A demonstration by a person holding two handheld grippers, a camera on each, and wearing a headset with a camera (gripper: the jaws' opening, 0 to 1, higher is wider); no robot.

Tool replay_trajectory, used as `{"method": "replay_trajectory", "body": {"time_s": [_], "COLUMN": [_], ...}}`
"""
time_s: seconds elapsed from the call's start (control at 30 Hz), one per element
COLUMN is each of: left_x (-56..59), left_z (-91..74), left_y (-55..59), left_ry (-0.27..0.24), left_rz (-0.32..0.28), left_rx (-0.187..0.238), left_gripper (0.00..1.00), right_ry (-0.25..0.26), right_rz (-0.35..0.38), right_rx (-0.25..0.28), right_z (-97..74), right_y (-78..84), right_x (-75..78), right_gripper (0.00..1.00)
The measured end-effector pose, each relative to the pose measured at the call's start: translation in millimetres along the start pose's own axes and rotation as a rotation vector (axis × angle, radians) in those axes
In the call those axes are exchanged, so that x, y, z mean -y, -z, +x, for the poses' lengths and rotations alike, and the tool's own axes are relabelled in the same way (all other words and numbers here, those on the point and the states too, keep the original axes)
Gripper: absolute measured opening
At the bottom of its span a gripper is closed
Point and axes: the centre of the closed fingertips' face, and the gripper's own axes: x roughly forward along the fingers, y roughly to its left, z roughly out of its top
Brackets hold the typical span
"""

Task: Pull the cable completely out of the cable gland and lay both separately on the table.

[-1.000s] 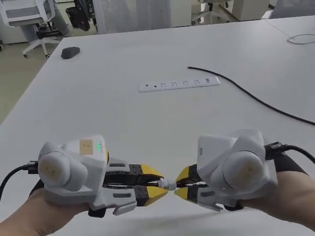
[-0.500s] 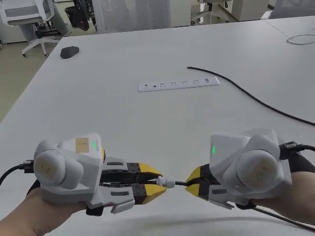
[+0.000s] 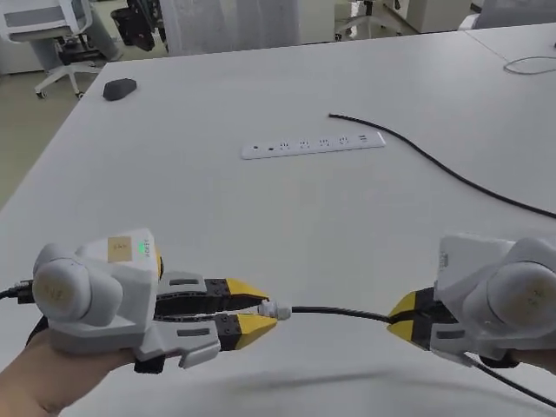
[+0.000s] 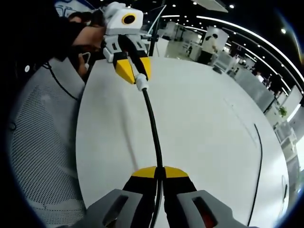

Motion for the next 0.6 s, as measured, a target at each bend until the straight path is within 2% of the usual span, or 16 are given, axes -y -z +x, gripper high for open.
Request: {"method": "replay_trajectory", "body": {"time_s": [0.2, 0.4, 0.5, 0.6], "left_x": [-5.2, -10.1, -15.6, -18.4], "left_z": [-8.2, -25.5, -38.4, -54.4], "left_y": [-1.9, 9.1, 13.6, 20.0], "left_ry": [-0.03, -0.062, -0.1, -0.134], "left_rz": [0.004, -0.011, -0.033, -0.05], "left_rx": [0.015, 0.001, 0.007, 0.012], "left_gripper": [0.15, 0.15, 0.15, 0.15], "right_ry": [0.027, 0.031, 0.029, 0.024], "right_rz": [0.008, 0.006, 0.021, 0.005], "right_rx": [-0.006, -0.019, -0.028, -0.025], "right_z": [-1.3, -0.8, 0.0, 1.8], "right_y": [5.3, 6.9, 4.9, -6.3], "right_x": [7.1, 10.2, 13.0, 16.0], "right_gripper": [0.0, 0.0, 0.0, 0.0]}}
